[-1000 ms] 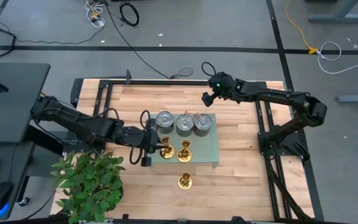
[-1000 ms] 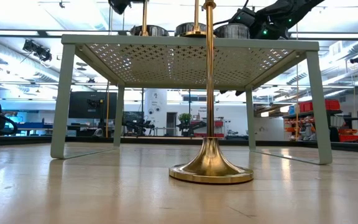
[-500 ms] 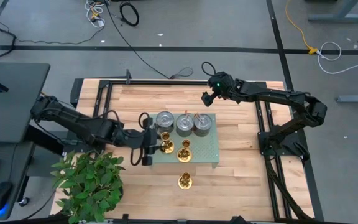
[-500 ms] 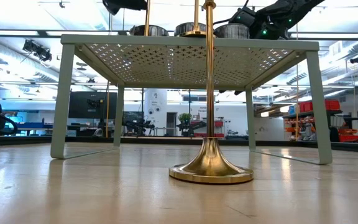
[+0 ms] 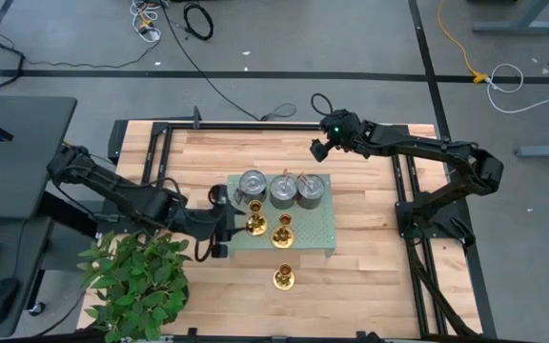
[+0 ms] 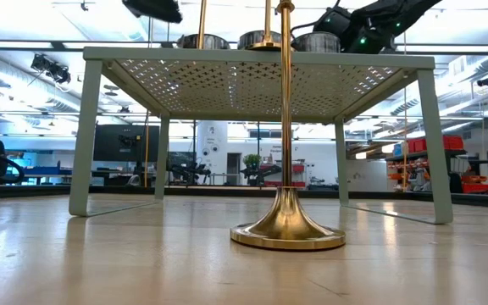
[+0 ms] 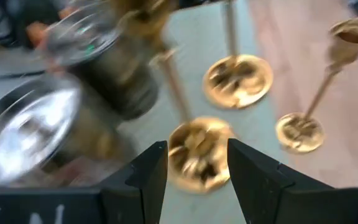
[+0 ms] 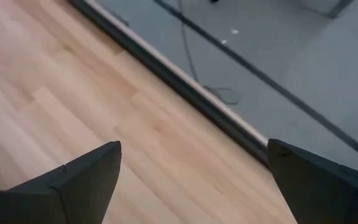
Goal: Pick & Place candle stick holders
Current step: Put the top golden candle holder on the shelf aligned with the left orange scented candle
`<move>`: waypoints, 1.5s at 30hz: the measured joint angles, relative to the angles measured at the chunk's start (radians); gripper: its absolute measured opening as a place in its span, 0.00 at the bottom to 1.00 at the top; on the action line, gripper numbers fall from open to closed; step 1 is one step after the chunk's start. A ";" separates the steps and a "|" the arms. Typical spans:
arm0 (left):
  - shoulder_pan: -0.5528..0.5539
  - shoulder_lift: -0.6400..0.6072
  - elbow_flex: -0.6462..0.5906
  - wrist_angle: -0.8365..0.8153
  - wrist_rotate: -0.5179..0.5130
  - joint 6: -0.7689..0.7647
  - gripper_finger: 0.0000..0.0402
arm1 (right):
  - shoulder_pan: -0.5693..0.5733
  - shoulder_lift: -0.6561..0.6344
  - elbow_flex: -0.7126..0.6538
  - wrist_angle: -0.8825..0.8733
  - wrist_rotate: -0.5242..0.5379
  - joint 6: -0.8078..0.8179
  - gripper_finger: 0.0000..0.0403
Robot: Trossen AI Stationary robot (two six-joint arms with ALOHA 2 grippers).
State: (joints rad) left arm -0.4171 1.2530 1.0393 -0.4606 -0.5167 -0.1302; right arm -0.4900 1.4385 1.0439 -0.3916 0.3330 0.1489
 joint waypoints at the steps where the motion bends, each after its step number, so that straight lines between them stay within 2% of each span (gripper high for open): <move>1: -0.006 -0.008 0.000 -0.023 -0.023 -0.019 0.42 | 0.000 -0.011 0.000 -0.004 0.014 0.000 0.99; 6: -0.025 -0.067 0.000 -0.099 -0.074 -0.086 0.42 | 0.004 -0.114 0.000 -0.065 0.082 0.015 0.99; 12: -0.056 -0.126 0.000 -0.150 -0.093 -0.100 0.42 | 0.092 -0.294 0.000 -0.197 0.078 0.062 0.99; 16: -0.069 -0.139 0.000 -0.176 -0.098 -0.100 0.42 | 0.242 -0.421 0.000 -0.297 0.086 0.157 0.99; 21: -0.072 -0.141 0.001 -0.174 -0.142 -0.095 0.42 | 0.530 -0.534 -0.054 -0.286 0.178 0.327 0.99; 26: -0.072 -0.141 0.001 -0.174 -0.134 -0.087 0.42 | 0.815 -0.574 -0.188 -0.083 0.240 0.409 0.99; 29: -0.072 -0.141 0.001 -0.174 -0.135 -0.086 0.42 | 0.928 -0.574 -0.264 0.091 0.199 0.383 0.99; 35: -0.072 -0.141 0.001 -0.172 -0.135 -0.093 0.42 | 1.079 -0.572 -0.407 0.509 0.078 0.338 0.99; 45: -0.071 -0.141 0.000 -0.168 -0.137 -0.100 0.42 | 1.221 -0.477 -0.610 1.102 0.042 0.213 0.99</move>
State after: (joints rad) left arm -0.4881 1.1122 1.0398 -0.6281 -0.6540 -0.2305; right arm 0.7307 0.9614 0.4343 0.7106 0.3755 0.3622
